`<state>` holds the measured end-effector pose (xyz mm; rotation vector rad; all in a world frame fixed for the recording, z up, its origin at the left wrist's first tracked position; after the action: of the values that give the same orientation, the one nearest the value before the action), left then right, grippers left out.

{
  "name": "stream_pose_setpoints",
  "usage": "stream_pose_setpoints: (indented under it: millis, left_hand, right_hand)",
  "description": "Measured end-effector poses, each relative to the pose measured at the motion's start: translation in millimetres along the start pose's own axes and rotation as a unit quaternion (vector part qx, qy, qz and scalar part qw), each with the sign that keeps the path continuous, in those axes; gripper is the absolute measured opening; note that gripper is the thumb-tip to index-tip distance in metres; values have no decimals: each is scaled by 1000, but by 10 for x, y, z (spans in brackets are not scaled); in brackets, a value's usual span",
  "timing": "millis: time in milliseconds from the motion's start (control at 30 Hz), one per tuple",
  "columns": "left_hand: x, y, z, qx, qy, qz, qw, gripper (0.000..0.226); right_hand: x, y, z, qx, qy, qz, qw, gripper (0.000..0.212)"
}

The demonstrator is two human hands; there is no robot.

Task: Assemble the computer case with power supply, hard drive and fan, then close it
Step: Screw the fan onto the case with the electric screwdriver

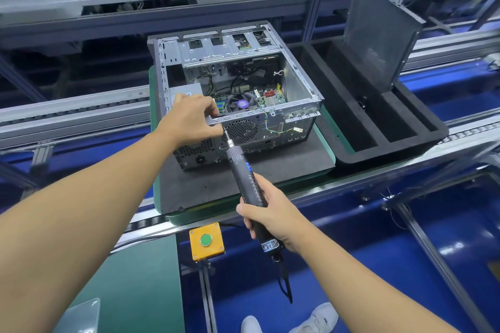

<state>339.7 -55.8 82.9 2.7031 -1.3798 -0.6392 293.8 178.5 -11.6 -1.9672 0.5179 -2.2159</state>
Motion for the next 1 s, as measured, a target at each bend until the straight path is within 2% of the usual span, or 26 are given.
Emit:
stream_pose_setpoints:
  millis: [233,467,700,1000]
  left_hand:
    - [-19,-20,8,31,13,23,999,40]
    - [-22,-13,-14,16,4,20,1000,38]
    - [-23,-16,-8,20,3,20,1000,36]
    - [-27,-32,-7,25,9,21,999,36]
  right_hand:
    - [-8,49,40,1,-2,5,1000,61]
    - [-20,107,30,-6,-1,7,1000,54]
    - [-7,105,24,-11,-10,9,1000,56]
    - [76,70,-15,-28,-67,12,997,60]
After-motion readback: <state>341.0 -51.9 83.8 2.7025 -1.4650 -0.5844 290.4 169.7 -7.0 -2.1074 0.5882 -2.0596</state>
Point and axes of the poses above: each hand's wrist, its own y-axis towards the middle knuckle, its own z-axis out of the palm, x = y × z, the point moved 9 cm from there along y, towards the middle knuckle, and after that the axes turned 1 degree about -x, right-handed, at the moved point
